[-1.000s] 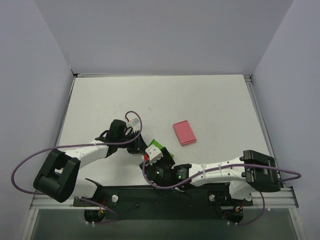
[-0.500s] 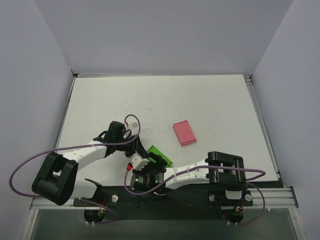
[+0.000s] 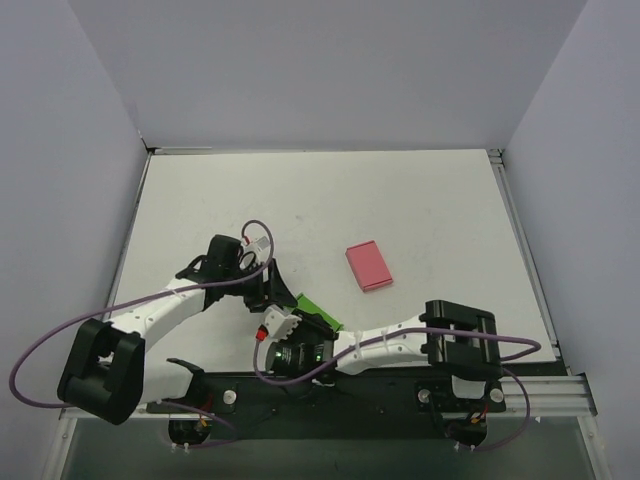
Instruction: Fold the paper box
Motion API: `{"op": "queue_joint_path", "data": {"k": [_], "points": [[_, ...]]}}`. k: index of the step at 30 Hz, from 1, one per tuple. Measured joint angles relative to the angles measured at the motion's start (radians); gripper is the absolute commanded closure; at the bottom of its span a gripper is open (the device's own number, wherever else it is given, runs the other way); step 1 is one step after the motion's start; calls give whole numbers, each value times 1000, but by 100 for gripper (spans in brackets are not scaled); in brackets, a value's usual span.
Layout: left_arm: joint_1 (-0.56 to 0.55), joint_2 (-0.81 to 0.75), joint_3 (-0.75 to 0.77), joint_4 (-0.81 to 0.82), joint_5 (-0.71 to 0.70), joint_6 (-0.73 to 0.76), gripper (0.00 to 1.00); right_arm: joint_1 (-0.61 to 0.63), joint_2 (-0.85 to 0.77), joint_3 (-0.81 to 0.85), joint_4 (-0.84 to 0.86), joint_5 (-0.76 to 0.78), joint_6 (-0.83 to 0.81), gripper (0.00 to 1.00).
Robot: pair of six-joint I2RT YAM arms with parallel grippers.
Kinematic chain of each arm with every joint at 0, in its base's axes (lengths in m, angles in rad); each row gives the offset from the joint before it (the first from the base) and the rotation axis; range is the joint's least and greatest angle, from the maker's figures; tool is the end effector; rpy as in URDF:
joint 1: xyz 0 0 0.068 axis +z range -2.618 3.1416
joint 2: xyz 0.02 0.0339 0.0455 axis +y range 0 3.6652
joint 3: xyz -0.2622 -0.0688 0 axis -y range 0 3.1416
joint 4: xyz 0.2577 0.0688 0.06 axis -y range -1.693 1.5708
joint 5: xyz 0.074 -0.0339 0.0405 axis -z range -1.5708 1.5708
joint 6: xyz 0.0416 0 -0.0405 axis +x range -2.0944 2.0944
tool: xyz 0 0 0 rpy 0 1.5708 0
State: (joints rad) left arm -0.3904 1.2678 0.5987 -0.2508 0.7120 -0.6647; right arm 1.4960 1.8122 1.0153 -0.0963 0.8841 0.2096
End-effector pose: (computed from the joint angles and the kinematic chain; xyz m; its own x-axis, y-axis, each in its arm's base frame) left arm 0.2163 -0.1184 0.1670 -0.9826 -0.1006 -0.1563 0.0611 0.6192 -0.7828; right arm 0.0596 0.3652 0.1475 -0.1810 -0.6494 -0.7386 -0.5708 0.6809 -0.4589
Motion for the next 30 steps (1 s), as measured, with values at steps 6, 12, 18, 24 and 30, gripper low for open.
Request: {"op": "queue_joint_path", "data": {"k": [6, 12, 18, 24, 30], "points": [[82, -111, 62, -124, -54, 125, 23, -143, -178, -57, -13, -255, -40, 86], [124, -225, 73, -188, -148, 226, 23, -340, -309, -114, 12, -574, -130, 87], [124, -277, 73, -188, -249, 288, 23, -446, -316, -154, 50, -837, -212, 88], [124, -277, 73, -188, -290, 328, 23, -462, -270, -123, 76, -943, -271, 82], [124, -278, 73, -187, -289, 351, 23, -462, -239, -92, 77, -966, -294, 61]]}}
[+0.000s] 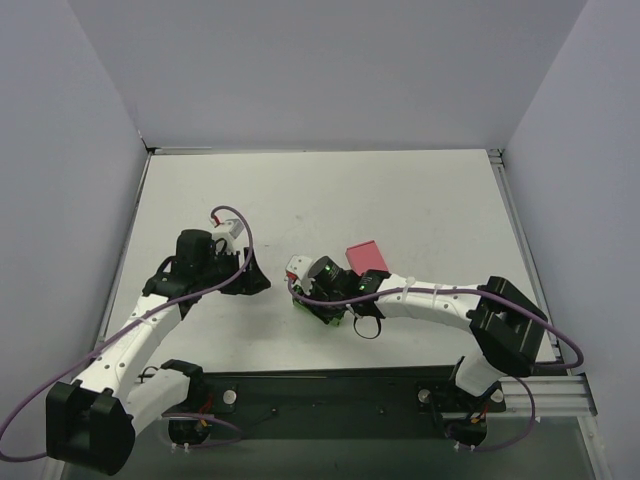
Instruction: Fold the paper box
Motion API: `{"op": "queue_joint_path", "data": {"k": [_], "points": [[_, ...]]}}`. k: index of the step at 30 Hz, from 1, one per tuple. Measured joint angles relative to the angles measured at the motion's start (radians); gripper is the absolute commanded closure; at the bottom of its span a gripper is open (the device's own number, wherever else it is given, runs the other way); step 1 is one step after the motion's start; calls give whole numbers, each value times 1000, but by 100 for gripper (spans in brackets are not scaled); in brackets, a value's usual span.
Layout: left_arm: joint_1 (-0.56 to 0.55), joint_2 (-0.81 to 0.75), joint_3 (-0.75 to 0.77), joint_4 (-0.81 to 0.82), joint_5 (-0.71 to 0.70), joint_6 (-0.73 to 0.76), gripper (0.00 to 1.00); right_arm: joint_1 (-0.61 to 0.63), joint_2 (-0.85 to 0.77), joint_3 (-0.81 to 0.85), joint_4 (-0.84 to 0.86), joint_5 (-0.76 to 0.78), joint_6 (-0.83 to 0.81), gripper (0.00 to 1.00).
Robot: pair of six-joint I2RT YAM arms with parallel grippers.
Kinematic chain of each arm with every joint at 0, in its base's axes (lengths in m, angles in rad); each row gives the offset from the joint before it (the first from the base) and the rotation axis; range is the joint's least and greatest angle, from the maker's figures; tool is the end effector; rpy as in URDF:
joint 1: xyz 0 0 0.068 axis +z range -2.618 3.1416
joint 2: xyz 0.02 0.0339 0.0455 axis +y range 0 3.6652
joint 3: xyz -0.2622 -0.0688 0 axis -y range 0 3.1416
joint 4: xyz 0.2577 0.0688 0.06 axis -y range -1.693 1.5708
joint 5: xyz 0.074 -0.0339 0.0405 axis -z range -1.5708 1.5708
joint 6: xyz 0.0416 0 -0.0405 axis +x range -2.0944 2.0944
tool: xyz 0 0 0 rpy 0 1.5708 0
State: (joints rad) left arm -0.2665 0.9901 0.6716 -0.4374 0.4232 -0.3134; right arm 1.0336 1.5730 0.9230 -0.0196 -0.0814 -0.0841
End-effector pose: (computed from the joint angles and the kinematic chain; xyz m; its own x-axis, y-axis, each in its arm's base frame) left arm 0.2088 -0.0747 0.2322 -0.7924 -0.0751 -0.6054 0.2987 0.8176 -0.4923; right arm 0.1775 0.3046 0.1958 -0.2418 -0.5696 -0.7855 -0.9125 0.4089 -0.0156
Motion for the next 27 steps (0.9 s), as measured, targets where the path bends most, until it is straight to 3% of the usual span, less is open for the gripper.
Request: {"op": "queue_joint_path", "data": {"k": [1, 7, 9, 13, 27], "points": [[0, 0, 0, 0, 0, 3, 23, 0, 0, 0, -2, -1, 0, 57], [-8, 3, 0, 4, 13, 21, 23, -6, 0, 0, -8, -5, -4, 53], [-31, 6, 0, 5, 14, 37, 23, -6, 0, 0, -8, -5, -4, 57], [-121, 22, 7, 7, -2, 84, 25, -6, 0, 0, -7, -5, -6, 75], [-298, 103, 75, 116, -74, 149, 49, -21, 0, 0, -6, -48, -8, 80]]}}
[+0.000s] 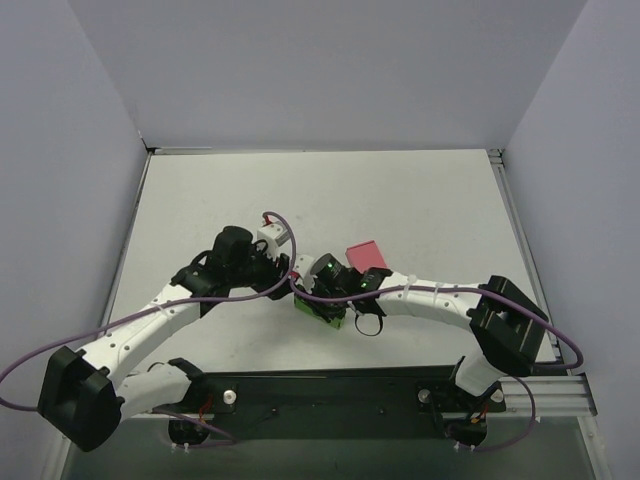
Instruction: Fold the paper box
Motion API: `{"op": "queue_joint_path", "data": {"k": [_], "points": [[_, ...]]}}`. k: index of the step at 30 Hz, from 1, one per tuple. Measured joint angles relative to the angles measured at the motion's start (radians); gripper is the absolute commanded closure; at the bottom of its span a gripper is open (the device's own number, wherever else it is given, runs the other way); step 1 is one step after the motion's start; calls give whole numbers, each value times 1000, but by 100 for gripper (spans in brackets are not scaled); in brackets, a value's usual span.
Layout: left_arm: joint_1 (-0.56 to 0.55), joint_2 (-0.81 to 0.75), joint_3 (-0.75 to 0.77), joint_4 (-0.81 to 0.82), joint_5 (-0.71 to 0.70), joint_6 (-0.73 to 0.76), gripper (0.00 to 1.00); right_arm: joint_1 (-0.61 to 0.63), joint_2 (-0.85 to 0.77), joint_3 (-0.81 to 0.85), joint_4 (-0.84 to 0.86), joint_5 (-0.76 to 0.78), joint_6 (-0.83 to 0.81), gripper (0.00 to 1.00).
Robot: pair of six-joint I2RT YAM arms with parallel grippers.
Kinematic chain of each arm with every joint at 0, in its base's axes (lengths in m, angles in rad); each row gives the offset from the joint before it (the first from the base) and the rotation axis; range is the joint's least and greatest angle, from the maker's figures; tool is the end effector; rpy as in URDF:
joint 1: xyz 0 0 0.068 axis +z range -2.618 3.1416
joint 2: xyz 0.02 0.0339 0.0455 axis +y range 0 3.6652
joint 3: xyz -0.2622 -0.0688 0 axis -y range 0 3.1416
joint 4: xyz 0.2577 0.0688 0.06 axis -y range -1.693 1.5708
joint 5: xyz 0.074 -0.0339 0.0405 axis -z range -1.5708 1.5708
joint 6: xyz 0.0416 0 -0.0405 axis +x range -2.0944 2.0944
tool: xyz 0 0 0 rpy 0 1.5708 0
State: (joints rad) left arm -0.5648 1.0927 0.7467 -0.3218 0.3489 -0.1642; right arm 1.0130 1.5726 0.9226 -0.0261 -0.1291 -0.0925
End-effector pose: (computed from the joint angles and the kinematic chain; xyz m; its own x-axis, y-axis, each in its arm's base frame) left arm 0.2044 -0.1463 0.2453 -0.6353 0.2207 -0.7400 0.6344 0.6956 -0.3372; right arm 0.1817 0.3013 0.1954 -0.2472 -0.5693 -0.7841 -0.9213 0.3888 0.0082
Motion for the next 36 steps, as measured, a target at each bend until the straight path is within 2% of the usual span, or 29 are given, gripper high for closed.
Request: {"op": "queue_joint_path", "data": {"k": [8, 14, 27, 36], "points": [[-49, 60, 23, 21, -43, 17, 56, -24, -10, -13, 0, -15, 10, 80], [-50, 87, 24, 51, -45, -10, 55, -42, -12, -19, 10, -33, 21, 80], [-9, 84, -43, 191, 53, -113, 52, -53, -64, -77, 69, -113, 36, 80], [-10, 48, -64, 208, 72, -118, 57, -58, -80, -81, 77, -137, 42, 80]]}}
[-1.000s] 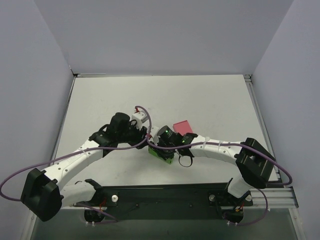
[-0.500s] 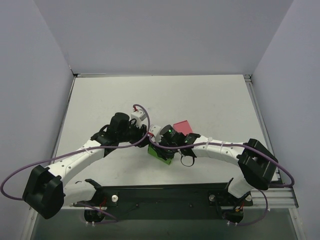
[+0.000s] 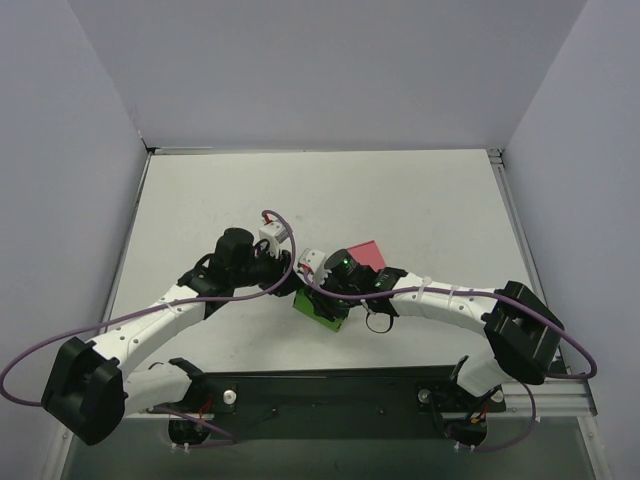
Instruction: Fold the paper box
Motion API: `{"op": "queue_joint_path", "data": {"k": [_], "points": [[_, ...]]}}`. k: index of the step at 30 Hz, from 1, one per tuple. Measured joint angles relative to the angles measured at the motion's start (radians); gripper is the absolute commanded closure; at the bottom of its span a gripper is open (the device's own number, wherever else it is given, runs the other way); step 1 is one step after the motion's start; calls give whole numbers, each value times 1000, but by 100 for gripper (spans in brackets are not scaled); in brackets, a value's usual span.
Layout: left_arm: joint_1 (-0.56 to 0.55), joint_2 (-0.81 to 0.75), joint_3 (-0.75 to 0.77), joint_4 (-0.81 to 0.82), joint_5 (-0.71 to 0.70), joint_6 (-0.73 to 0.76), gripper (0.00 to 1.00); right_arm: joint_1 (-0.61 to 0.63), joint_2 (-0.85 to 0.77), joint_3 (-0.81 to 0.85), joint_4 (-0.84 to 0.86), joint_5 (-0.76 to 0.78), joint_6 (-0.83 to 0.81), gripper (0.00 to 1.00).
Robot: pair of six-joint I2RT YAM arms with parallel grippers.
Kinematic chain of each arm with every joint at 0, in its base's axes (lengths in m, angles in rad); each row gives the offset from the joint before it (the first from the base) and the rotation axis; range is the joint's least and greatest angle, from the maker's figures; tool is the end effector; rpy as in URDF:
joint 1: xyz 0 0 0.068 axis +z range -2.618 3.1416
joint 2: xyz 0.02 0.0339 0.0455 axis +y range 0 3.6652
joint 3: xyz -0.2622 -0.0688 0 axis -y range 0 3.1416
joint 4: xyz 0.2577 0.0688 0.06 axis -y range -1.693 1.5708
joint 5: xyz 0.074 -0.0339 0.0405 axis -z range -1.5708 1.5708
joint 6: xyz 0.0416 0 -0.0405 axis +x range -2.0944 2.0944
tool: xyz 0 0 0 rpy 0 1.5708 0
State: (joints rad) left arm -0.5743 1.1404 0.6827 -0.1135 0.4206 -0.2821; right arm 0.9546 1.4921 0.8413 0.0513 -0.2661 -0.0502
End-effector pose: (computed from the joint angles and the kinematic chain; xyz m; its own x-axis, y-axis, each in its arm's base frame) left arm 0.2112 -0.1569 0.2312 -0.6543 0.1207 -0.7465 0.6269 0.6386 -0.4462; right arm 0.1847 0.2797 0.2021 -0.2799 -0.4790 -0.8320 -0.9280 0.3568 0.1068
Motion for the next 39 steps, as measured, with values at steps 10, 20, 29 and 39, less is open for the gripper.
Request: {"op": "queue_joint_path", "data": {"k": [10, 20, 29, 39], "points": [[-1, 3, 0, 2, 0, 1, 67, 0, 0, 0, 0, -5, 0, 81], [-16, 11, 0, 2, -5, 2, 69, 0, 0, 0, -1, -5, 0, 82], [-22, 22, 0, -2, -20, 6, 87, 0, 0, 0, -1, -8, 1, 82], [-41, 30, 0, 0, -49, 9, 98, 0, 0, 0, -11, -3, 0, 83]]}}
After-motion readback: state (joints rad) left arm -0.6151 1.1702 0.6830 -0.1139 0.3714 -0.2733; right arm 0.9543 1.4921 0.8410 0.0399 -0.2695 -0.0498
